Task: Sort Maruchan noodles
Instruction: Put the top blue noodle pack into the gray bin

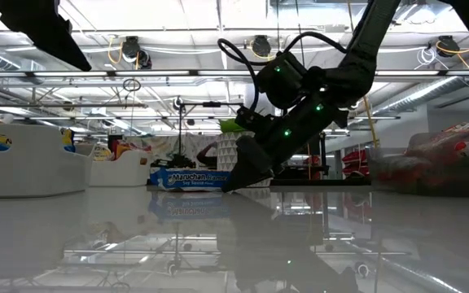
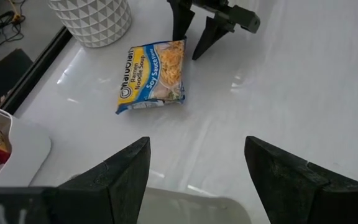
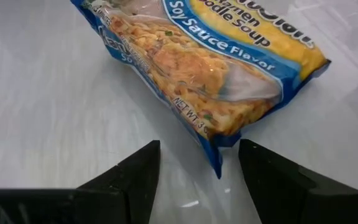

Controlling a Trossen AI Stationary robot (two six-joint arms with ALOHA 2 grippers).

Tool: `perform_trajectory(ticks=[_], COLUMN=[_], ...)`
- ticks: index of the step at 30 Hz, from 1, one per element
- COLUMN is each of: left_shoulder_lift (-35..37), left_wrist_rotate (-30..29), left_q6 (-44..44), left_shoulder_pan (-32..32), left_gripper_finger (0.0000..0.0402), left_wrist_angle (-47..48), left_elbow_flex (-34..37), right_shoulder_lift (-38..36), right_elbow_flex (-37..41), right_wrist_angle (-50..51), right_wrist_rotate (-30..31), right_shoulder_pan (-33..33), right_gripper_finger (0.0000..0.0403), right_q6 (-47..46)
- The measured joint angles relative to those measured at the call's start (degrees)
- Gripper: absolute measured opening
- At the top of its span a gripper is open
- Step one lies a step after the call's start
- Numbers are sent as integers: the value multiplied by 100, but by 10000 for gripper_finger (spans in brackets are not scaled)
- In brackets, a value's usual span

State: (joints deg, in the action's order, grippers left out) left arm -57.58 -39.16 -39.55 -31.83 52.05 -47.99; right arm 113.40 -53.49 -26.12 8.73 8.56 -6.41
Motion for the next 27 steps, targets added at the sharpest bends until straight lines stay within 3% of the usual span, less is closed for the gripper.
perform_trajectory(ticks=[5,14,20,27], left_shoulder_lift=[0,-2,-4,-7], left_wrist_rotate=[18,31,31,14], left_q6=[-170,-275,-409,-304], left_shoulder_pan=[-2,-2,-2,58], left_gripper_finger=[266,266,266,266], left_wrist_angle=[-2,2,117,140], left_elbow_flex=[0,0,45,147], right_shoulder_lift=[0,0,-214,-805], right_elbow_flex=[0,2,9,9], right_wrist_angle=[-25,-49,-22,-23], right_wrist_rotate=[-2,0,59,961], right_shoulder_pan=[13,20,-117,-566], right_gripper_finger=[171,12,2,1], right_q6=[45,354,919,1966])
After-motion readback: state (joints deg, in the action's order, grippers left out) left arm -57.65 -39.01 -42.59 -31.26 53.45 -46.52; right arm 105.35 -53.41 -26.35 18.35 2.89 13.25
